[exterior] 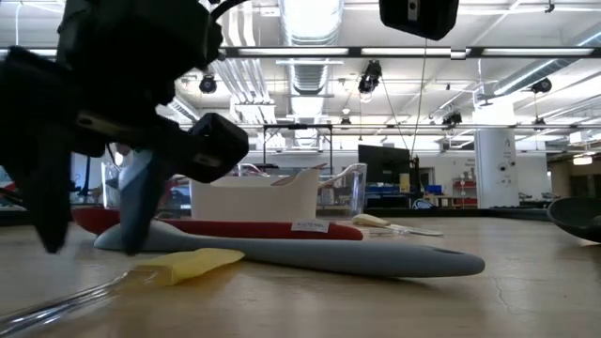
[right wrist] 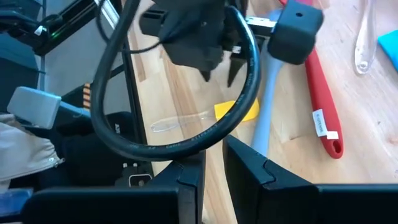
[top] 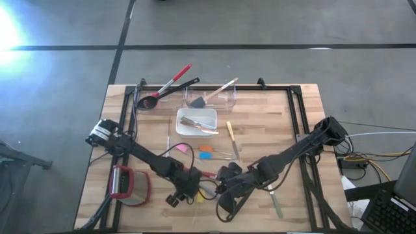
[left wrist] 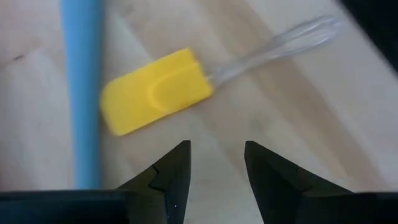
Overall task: Pick & Place Kitchen Items
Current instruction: Put the yellow spatula into the right transparent bin
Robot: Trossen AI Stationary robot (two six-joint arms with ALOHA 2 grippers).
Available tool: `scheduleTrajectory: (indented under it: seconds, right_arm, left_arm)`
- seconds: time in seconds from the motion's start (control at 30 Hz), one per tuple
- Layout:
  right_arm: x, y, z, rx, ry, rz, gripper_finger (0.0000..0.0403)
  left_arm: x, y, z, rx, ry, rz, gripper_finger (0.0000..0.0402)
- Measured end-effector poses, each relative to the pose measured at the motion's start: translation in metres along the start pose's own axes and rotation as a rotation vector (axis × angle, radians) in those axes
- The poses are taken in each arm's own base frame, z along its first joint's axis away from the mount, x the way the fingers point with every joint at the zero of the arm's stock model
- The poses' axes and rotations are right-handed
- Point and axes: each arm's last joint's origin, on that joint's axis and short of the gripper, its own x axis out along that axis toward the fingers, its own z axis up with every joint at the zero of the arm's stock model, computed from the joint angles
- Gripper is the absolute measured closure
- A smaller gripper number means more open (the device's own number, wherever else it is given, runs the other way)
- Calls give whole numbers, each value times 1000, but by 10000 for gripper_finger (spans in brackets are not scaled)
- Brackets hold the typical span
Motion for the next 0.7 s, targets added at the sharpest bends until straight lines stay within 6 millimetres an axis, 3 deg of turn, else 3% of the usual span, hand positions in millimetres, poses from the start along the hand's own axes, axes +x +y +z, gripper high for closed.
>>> scheduleTrajectory:
  seconds: [0.1, 0.2, 0.4, 0.53, 0.7]
  right_arm:
    - [0, 0, 0, -18, -2, -1, 351]
    - [0, 0, 1, -39, -3, -3, 351]
    - [-3, -2, -1, -80, 19, -21, 351]
    - [-14, -6, -1, -86, 49, -54, 351]
    - [-30, -6, 2, -88, 45, -53, 351]
  left_arm:
    - [-4, -3, 5, 54, -13, -25, 245]
    - [-9, -11, 9, 252, -3, -18, 246]
    - [-5, -18, 23, 543, 0, 186, 237]
    - [0, -13, 26, 603, 45, 290, 221]
    - [2, -13, 31, 711, 66, 262, 209]
